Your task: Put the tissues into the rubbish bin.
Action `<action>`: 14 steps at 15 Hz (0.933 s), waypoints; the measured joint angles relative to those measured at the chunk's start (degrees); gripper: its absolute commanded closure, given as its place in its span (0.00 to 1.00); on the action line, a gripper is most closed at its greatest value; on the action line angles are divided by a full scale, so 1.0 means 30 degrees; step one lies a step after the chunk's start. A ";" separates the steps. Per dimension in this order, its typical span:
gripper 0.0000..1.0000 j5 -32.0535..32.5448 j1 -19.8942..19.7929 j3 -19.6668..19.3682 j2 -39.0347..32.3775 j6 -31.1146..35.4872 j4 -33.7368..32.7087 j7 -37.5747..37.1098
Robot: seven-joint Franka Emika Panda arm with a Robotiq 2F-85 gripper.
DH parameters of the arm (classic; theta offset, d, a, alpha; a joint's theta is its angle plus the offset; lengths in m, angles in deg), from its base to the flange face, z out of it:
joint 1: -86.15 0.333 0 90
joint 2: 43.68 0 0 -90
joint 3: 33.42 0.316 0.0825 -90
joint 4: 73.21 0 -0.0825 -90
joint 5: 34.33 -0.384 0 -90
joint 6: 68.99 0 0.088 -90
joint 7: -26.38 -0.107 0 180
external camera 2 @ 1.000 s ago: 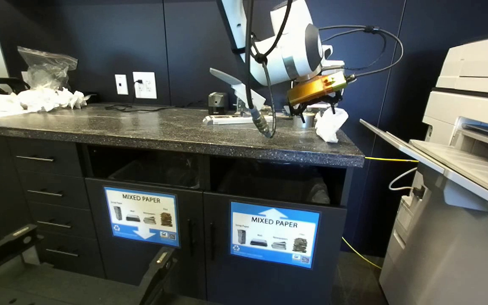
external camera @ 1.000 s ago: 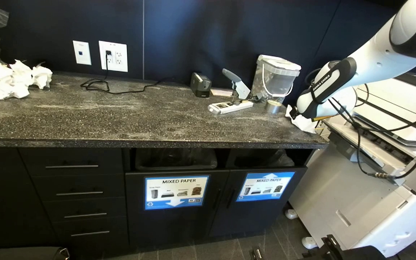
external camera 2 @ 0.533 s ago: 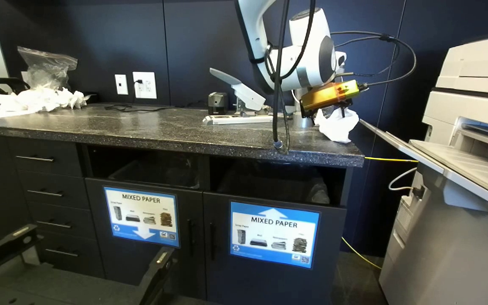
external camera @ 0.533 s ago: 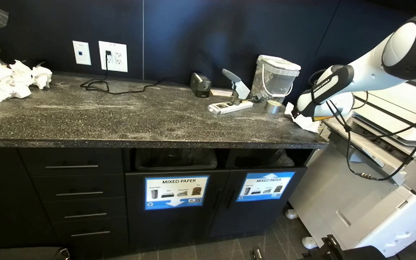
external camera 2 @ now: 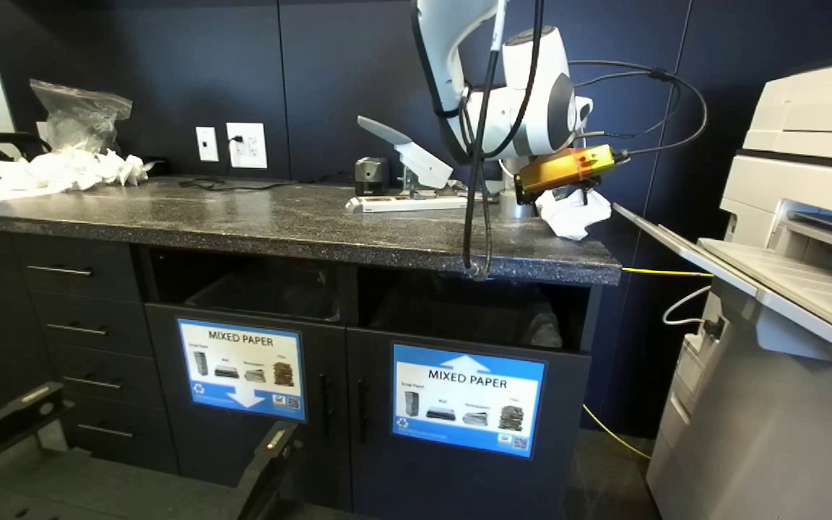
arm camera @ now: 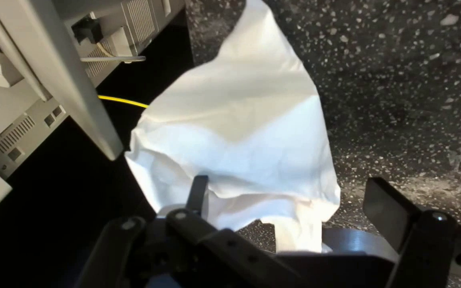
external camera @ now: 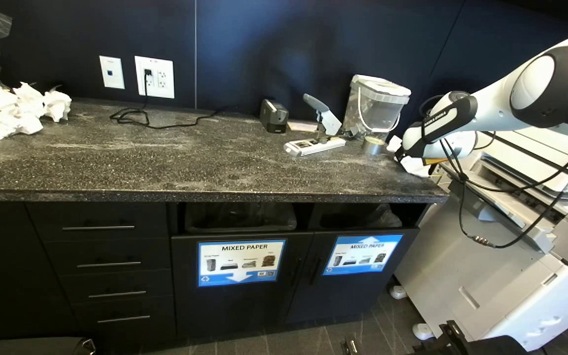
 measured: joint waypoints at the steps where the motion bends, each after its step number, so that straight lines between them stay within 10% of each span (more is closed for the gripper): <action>1: 0.00 0.0001 -0.0121 0.0204 -0.0215 -0.0164 -0.0307 0.0173; 11: 0.00 -0.0010 -0.0992 0.1936 -0.1725 -0.1459 -0.2302 0.1858; 12: 0.25 -0.0062 -0.0978 0.1940 -0.1839 -0.1469 -0.2405 0.1980; 14: 0.32 -0.0207 -0.0979 0.1993 -0.2044 -0.1577 -0.2655 0.2202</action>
